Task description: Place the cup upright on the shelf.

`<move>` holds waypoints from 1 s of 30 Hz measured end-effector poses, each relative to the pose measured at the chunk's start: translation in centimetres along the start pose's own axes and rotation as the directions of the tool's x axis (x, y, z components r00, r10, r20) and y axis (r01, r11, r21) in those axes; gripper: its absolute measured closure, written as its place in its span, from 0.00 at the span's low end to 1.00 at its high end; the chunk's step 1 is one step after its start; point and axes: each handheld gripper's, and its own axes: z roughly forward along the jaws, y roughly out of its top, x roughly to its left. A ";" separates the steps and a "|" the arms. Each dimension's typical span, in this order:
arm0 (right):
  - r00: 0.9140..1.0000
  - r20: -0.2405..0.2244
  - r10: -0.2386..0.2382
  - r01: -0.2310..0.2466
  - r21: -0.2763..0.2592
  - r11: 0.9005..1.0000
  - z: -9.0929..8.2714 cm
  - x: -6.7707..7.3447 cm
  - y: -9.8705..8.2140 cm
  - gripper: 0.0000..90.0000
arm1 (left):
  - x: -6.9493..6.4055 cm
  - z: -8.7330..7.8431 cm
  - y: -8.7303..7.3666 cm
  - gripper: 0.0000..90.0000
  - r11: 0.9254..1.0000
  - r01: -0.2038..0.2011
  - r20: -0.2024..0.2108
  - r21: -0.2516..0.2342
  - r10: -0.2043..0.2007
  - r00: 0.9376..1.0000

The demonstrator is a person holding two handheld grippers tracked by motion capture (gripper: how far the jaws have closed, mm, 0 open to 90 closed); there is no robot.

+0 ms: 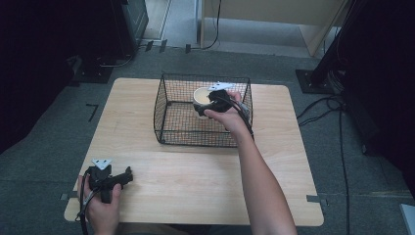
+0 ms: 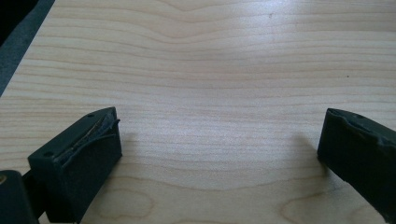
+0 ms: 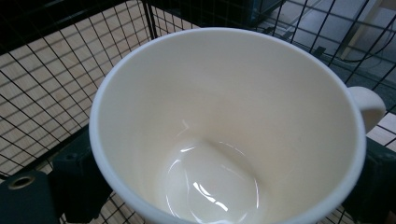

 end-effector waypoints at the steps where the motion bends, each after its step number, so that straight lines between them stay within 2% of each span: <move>1: 1.000 0.003 -0.002 0.002 0.007 1.000 0.1 -0.1 -0.1 0.09 | 0.0 0.0 0.0 0.00 1.000 0.000 0.000 0.000 0.000 1.000; 4: 1.000 0.008 -0.009 0.009 0.043 0.999 0.5 -0.2 -0.4 0.09 | 0.0 0.0 0.0 0.00 1.000 -0.002 0.002 0.001 0.002 1.000; 7: 1.000 0.004 0.008 -0.008 0.070 0.997 0.8 -0.3 -0.6 0.09 | 0.0 0.0 0.0 0.00 1.000 -0.003 0.003 0.000 0.003 1.000; 13: 1.000 -0.009 -0.021 0.022 0.109 0.994 1.1 -0.2 -0.9 0.09 | 0.0 0.0 0.0 0.00 1.000 -0.003 0.003 0.001 0.003 1.000; 18: 0.998 -0.016 -0.057 0.059 0.157 0.986 1.5 0.0 -1.2 0.09 | 0.0 0.0 0.0 0.00 1.000 -0.003 0.003 0.001 0.003 1.000; 26: 0.996 -0.030 -0.085 0.089 0.196 0.977 1.7 0.0 -1.4 0.09 | 0.0 0.0 0.0 0.00 1.000 -0.003 0.003 0.000 0.003 1.000; 30: 0.996 -0.043 -0.080 0.087 0.208 0.974 1.7 0.0 -1.4 0.09 | 0.0 0.0 0.0 0.00 1.000 -0.003 0.003 0.000 0.003 1.000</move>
